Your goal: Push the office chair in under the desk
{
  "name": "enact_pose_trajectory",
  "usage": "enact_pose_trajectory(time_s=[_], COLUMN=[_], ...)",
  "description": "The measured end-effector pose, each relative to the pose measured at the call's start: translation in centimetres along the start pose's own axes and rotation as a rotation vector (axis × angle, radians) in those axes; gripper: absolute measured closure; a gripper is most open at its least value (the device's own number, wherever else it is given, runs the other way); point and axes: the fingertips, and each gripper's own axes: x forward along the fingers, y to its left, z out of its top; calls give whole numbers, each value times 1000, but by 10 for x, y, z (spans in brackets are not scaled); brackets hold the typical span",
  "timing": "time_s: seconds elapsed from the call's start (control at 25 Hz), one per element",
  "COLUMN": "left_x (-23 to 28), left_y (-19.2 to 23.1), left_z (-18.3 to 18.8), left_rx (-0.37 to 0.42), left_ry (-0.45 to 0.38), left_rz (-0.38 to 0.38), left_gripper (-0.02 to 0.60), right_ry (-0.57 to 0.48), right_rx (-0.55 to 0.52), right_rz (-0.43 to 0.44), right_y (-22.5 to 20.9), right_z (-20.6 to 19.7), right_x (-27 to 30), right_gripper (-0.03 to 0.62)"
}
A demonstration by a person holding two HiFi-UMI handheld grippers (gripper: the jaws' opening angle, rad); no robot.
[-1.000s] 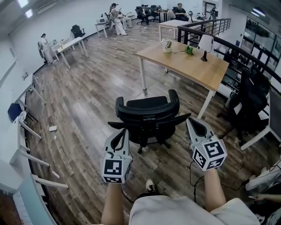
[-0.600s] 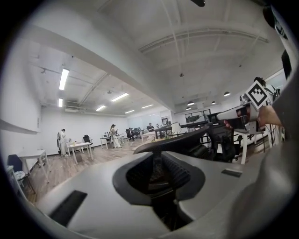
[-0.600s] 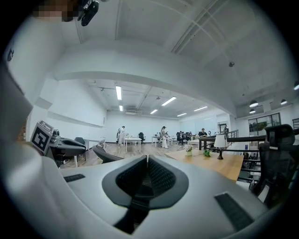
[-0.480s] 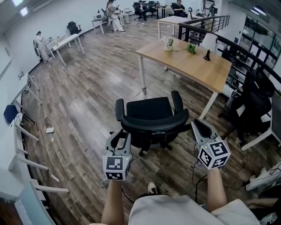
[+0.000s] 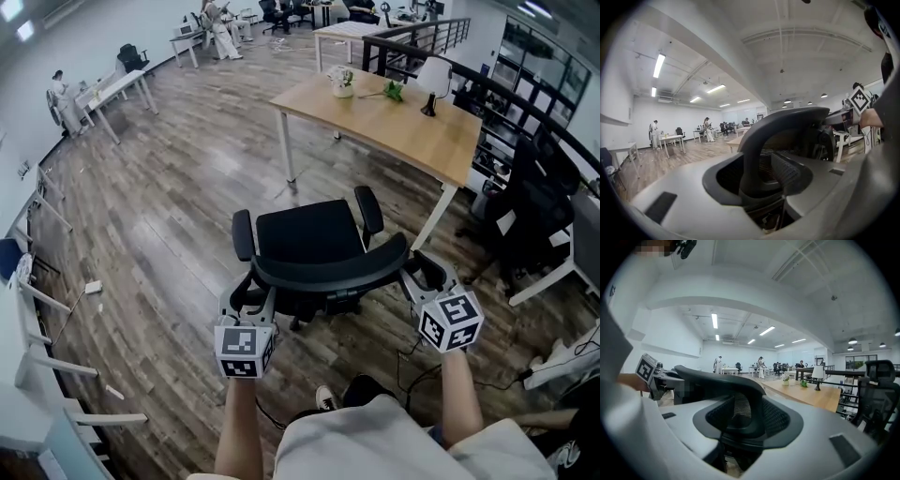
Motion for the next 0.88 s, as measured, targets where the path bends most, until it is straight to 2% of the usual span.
enact_pose_trajectory(time_s=[0.2, 0.32, 0.64, 0.68, 0.72, 0.88], left_x=[16, 29, 56, 58, 60, 68], left_y=[7, 12, 22, 22, 23, 24], left_z=[-7, -7, -8, -8, -8, -8], left_rx=[-10, -21, -61, -62, -63, -58], left_ry=[1, -8, -19, -22, -24, -27], left_rz=[-21, -43, -86, -89, -93, -120], left_gripper=[329, 298, 265, 264, 265, 272], right_ry=[31, 8, -19, -20, -23, -32], right_rx=[-29, -24, -37, -32, -28, -28], right_rz=[40, 66, 255, 278, 299, 308], right_y=[-6, -13, -15, -14, -12, -12], right_z=[-14, -12, -7, -7, -7, -6], right_x=[26, 43, 71, 73, 74, 79], right_gripper=[316, 292, 275, 281, 318, 319])
